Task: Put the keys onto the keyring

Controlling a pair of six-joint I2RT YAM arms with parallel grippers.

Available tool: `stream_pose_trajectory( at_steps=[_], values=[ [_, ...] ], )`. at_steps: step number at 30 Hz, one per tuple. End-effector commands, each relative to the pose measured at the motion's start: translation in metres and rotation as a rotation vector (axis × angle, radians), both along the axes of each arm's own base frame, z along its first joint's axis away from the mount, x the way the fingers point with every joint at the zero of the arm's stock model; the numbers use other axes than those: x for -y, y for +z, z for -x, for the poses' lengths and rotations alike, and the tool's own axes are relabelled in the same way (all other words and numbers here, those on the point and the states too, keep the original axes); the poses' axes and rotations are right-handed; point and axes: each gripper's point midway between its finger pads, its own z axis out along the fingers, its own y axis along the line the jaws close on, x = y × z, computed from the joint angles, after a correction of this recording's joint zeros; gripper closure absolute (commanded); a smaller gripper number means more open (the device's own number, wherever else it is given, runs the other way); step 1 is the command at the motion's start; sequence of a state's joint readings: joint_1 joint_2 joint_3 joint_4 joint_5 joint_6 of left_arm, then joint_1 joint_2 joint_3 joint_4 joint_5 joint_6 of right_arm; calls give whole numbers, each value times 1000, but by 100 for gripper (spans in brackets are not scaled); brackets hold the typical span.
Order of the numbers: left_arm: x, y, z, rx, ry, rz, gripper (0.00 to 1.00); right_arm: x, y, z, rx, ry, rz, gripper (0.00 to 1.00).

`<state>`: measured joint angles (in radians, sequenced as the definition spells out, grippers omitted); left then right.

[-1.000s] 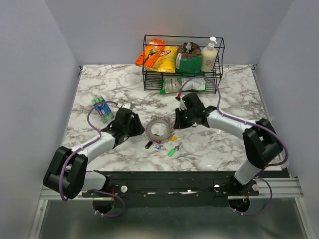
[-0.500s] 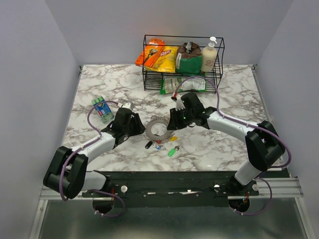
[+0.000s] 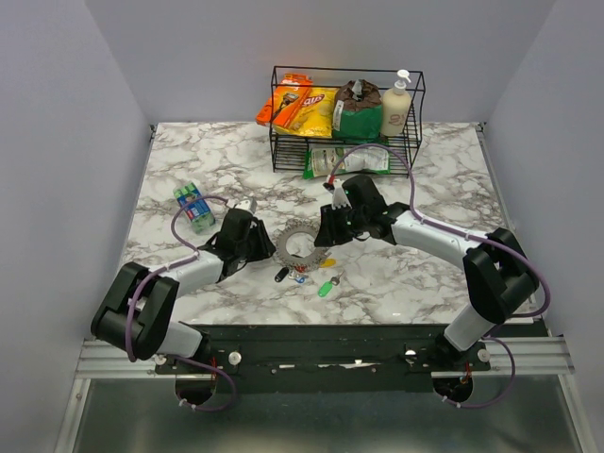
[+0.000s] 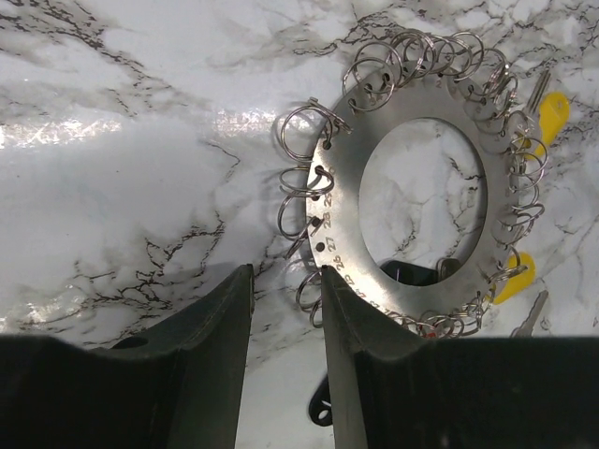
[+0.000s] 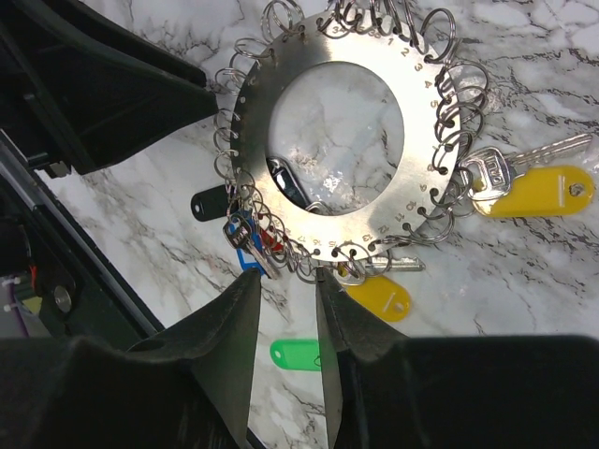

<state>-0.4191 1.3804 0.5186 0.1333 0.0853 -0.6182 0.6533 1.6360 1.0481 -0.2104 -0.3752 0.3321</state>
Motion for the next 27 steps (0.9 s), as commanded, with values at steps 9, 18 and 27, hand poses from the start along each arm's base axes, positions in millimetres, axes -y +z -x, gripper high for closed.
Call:
stream_pose_trajectory(
  at_steps=[9,18,27],
  values=[
    [5,-10,-8,11,2,25,61,-5,-3,1,-5,10,-12,61],
    [6,-12,-10,19,-1,30,79,-6,-3,-1,-4,8,-13,61],
    [16,-4,-10,67,-58,71,100,-5,-2,-1,-1,7,-11,61]
  ],
)
